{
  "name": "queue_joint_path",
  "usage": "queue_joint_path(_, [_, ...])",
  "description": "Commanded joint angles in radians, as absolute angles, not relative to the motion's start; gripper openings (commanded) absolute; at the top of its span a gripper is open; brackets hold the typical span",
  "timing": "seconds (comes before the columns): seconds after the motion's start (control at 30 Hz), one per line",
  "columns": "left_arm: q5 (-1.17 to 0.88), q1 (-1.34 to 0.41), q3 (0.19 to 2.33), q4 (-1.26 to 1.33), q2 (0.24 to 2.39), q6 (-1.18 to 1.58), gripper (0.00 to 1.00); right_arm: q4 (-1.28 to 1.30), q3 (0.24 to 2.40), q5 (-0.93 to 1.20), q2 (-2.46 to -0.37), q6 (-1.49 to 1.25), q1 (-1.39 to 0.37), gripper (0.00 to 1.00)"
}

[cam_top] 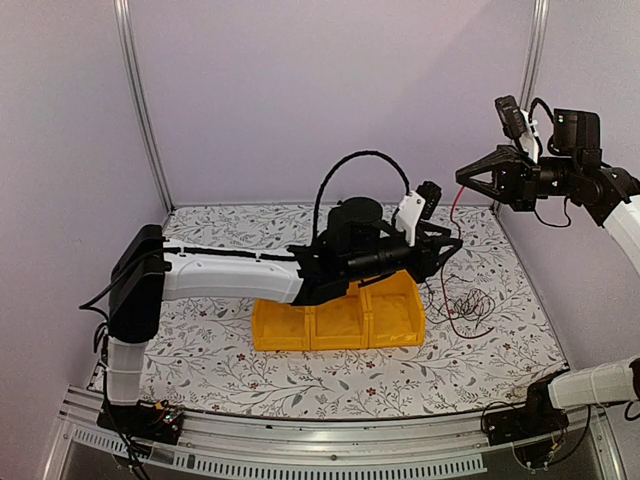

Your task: Untangle the cables

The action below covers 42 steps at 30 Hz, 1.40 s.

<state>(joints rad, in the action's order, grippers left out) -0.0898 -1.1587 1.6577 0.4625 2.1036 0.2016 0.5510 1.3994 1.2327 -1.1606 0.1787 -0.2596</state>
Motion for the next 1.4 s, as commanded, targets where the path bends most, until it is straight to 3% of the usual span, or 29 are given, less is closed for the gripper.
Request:
queue_joint_path(0.0, [-0.066,-1.165,1.695,0.532,2.114,0.184,0.30,0.531,1.426,1.253,-1.152,0.161,-0.270,0.00])
queue_joint_path(0.1, [-0.069,-1.163,1.689,0.544,2.113,0.178,0.26,0.529,1.425,1.249,-1.153,0.160,-0.271,0.00])
queue_joint_path(0.23, [-0.075,-1.162,1.673,0.559,2.104,0.163,0.10,0.524,1.420,1.245,-1.156,0.154,-0.271,0.00])
queue_joint_path(0.33, [-0.069,-1.160,1.638,0.576,2.080,0.172,0.05,0.515,1.422,1.224,-1.164,0.152,-0.270,0.00])
queue_joint_path(0.57, [-0.023,-1.155,1.394,0.537,1.875,0.216,0.00,0.446,1.366,0.830,-1.175,0.133,-0.262,0.00])
queue_joint_path(0.63, [-0.018,-1.145,1.312,0.481,1.794,0.243,0.00,0.430,1.316,0.752,-1.174,0.144,-0.259,0.09])
queue_joint_path(0.73, [0.061,-1.125,1.252,0.243,1.680,0.322,0.00,0.424,1.219,0.715,-1.172,0.168,-0.251,0.36])
queue_joint_path(0.93, [0.282,-1.112,1.147,-0.158,1.492,0.403,0.00,0.406,0.999,0.710,-1.131,0.250,-0.210,0.56])
queue_joint_path(1.37, [0.438,-0.934,0.834,-0.261,1.195,0.428,0.00,0.446,0.801,0.689,-1.083,0.374,-0.043,0.63])
